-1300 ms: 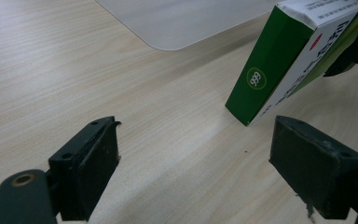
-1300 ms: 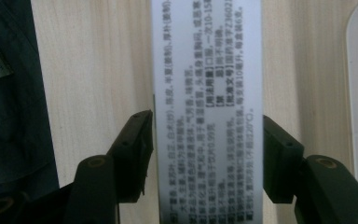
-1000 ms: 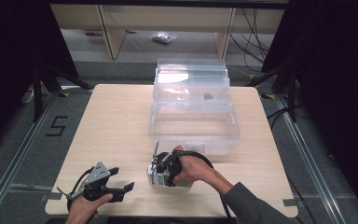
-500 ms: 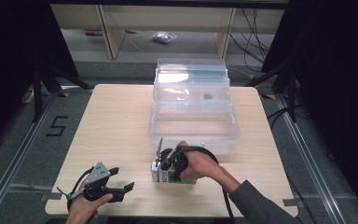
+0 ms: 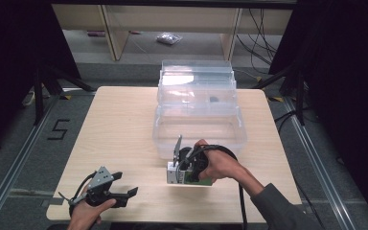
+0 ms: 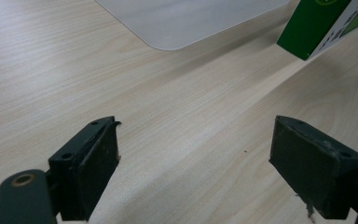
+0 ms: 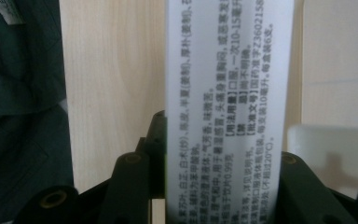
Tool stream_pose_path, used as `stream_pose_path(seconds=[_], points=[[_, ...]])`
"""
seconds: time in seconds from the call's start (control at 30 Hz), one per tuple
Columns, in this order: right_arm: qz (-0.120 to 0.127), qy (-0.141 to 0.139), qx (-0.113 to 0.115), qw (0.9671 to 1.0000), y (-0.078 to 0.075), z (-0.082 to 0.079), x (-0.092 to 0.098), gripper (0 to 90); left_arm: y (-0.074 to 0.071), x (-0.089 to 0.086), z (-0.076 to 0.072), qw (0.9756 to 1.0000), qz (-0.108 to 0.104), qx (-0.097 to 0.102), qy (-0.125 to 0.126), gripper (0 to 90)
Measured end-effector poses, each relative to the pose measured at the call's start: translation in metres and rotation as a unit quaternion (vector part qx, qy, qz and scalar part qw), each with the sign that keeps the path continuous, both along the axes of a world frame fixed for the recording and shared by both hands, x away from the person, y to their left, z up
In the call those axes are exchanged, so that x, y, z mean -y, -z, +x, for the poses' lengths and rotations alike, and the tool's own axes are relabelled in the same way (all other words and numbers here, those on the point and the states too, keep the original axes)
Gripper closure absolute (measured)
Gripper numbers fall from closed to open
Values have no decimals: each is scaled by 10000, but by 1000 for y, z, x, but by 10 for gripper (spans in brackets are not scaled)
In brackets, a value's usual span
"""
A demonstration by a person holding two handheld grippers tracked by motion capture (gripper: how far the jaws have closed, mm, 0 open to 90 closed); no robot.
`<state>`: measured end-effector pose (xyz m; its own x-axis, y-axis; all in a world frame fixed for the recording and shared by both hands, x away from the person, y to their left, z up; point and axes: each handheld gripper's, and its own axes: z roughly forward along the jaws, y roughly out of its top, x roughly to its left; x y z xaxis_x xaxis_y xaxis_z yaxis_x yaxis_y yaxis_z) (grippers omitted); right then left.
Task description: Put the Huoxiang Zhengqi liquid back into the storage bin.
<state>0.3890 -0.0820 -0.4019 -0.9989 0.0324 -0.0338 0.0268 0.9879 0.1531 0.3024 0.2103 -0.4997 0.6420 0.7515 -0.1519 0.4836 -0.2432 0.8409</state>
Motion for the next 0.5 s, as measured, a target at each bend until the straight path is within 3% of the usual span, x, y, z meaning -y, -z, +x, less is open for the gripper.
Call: stream_pose_path(seconds=[0.03, 0.07, 0.1, 0.27, 0.5], points=[[-59, 196, -12, 9998, -3, -3, 2, 647, 0, 0, 0, 10000, 2, -3, -1, 148], [2, 80, 28, 10000, -3, -1, 5, 647, 0, 0, 0, 10000, -2, -4, -4, 148], [-31, 197, -1, 9998, -6, -2, 7, 647, 0, 0, 0, 10000, -3, -5, -6, 148], [65, 75, 82, 9999, -14, 0, 19, 647, 0, 0, 0, 10000, 2, -1, 4, 148], [112, 317, 117, 9994, -28, 0, 33, 647, 0, 0, 0, 10000, -8, -7, -15, 148]])
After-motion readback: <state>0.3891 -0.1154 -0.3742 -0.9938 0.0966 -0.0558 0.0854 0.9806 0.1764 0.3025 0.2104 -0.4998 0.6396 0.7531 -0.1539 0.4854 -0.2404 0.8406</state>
